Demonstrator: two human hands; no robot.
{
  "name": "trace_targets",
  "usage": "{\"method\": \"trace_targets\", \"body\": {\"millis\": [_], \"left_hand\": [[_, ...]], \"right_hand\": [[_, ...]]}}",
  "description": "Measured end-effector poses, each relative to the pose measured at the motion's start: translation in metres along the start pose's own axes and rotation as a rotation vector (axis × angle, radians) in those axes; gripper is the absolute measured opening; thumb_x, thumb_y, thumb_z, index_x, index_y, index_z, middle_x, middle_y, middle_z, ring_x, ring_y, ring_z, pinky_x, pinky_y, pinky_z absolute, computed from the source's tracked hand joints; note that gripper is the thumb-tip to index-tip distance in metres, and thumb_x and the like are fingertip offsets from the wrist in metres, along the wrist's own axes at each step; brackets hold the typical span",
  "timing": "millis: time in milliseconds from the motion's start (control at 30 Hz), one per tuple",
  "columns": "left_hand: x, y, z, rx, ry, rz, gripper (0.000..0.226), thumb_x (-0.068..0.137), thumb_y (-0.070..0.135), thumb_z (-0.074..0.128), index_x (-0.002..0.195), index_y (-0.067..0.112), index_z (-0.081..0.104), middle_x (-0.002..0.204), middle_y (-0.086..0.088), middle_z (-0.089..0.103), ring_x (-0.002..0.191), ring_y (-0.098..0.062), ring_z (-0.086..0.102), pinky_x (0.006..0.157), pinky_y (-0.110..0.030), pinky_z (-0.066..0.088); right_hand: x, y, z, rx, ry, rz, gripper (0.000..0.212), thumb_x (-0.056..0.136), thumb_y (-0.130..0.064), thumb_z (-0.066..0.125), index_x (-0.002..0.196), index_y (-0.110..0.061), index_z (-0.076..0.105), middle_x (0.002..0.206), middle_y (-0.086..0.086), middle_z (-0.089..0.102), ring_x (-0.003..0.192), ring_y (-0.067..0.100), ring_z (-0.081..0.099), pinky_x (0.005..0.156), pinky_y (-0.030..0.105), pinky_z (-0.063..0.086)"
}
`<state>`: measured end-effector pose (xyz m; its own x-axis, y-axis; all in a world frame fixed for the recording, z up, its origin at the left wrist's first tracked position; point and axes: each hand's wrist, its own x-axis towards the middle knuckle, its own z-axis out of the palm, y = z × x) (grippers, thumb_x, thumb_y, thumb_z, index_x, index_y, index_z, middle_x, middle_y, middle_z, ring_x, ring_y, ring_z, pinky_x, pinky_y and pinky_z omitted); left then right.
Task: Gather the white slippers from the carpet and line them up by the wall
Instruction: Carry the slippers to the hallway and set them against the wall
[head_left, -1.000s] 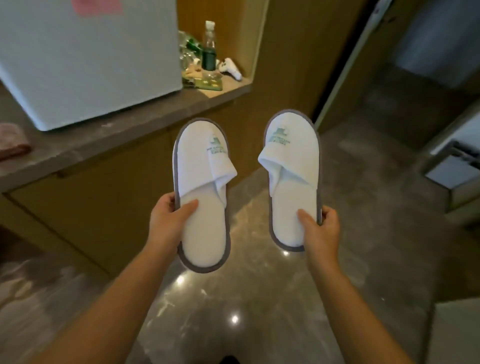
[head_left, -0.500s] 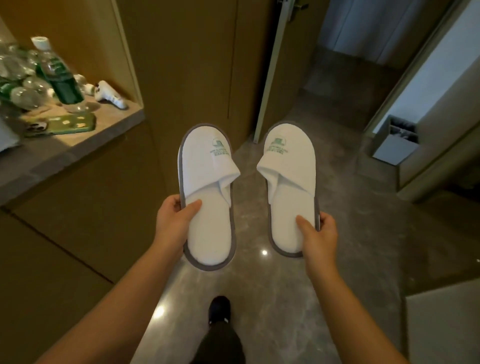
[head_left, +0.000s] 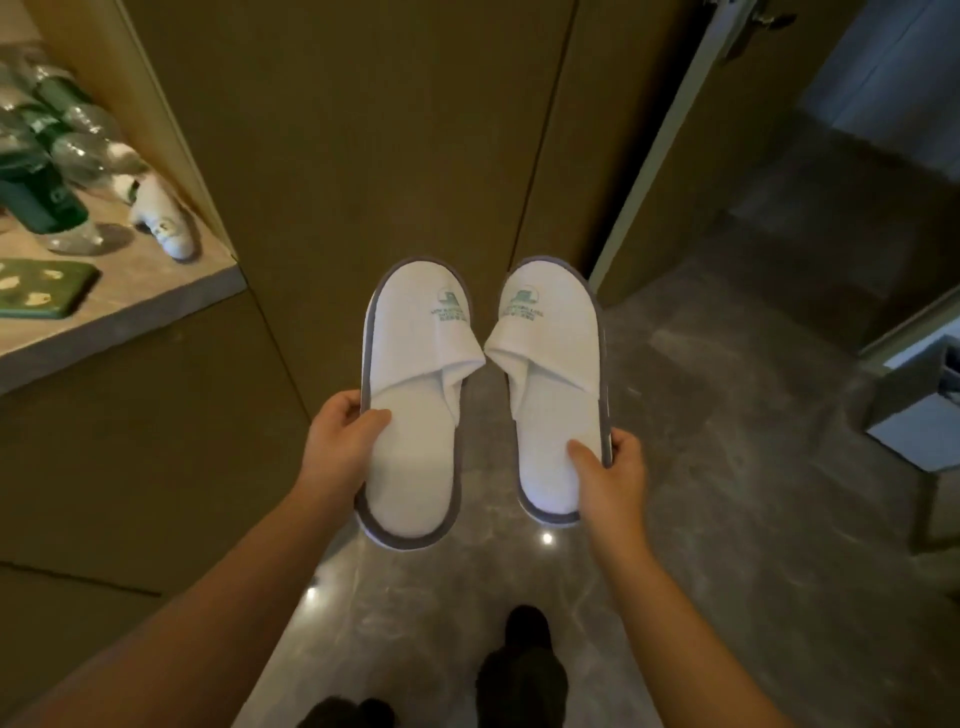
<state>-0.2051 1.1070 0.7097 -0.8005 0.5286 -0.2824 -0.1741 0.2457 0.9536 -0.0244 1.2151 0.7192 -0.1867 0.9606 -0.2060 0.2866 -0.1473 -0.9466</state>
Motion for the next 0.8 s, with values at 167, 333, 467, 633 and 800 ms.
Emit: {"method": "trace_targets", "body": {"millis": [167,333,467,633,800], "left_hand": [[0.034,-0.045,0.041,-0.098,0.249,-0.115,0.019,0.082,0.009,0.052,0.073,0.027,0.052,0.081,-0.001,0.058,0.075,-0.018,0.054,0.061,-0.031,0.045],[0.062,-0.103,0.074,-0.143,0.411,-0.272,0.014,0.083,0.01,0.052,0.077,0.022,0.053,0.083,-0.001,0.059,0.083,-0.024,0.057,0.074,-0.04,0.049],[0.098,-0.174,0.091,-0.157,0.476,-0.335,0.009,0.083,0.01,0.052,0.088,0.017,0.054,0.091,-0.007,0.062,0.086,-0.025,0.059,0.073,-0.038,0.049],[0.156,-0.311,0.106,-0.074,0.502,-0.364,0.015,0.084,0.009,0.051,0.099,0.013,0.051,0.103,-0.014,0.062,0.091,-0.029,0.059,0.082,-0.045,0.05],[0.223,-0.459,0.126,-0.109,0.486,-0.403,0.016,0.085,0.011,0.05,0.101,0.013,0.048,0.101,-0.012,0.059,0.093,-0.028,0.056,0.082,-0.046,0.049]], "right_hand": [[0.097,0.033,0.021,-0.113,-0.249,-0.021,0.024,0.08,-0.013,0.058,0.097,-0.014,0.042,0.088,0.001,0.051,0.077,0.014,0.05,0.056,0.02,0.039],[0.158,0.094,0.055,-0.203,-0.409,0.075,0.022,0.08,-0.014,0.058,0.095,-0.015,0.041,0.083,-0.006,0.049,0.075,0.008,0.049,0.058,0.02,0.04],[0.195,0.171,0.099,-0.244,-0.449,0.119,0.019,0.08,-0.012,0.057,0.092,-0.012,0.042,0.077,-0.008,0.047,0.071,0.005,0.047,0.055,0.018,0.036],[0.234,0.308,0.166,-0.228,-0.442,0.189,0.023,0.082,-0.014,0.055,0.1,-0.007,0.044,0.086,-0.002,0.05,0.076,0.009,0.048,0.056,0.015,0.037],[0.278,0.458,0.227,-0.224,-0.403,0.189,0.026,0.082,-0.014,0.056,0.104,-0.006,0.044,0.099,0.006,0.05,0.085,0.016,0.049,0.058,0.014,0.037]]}}
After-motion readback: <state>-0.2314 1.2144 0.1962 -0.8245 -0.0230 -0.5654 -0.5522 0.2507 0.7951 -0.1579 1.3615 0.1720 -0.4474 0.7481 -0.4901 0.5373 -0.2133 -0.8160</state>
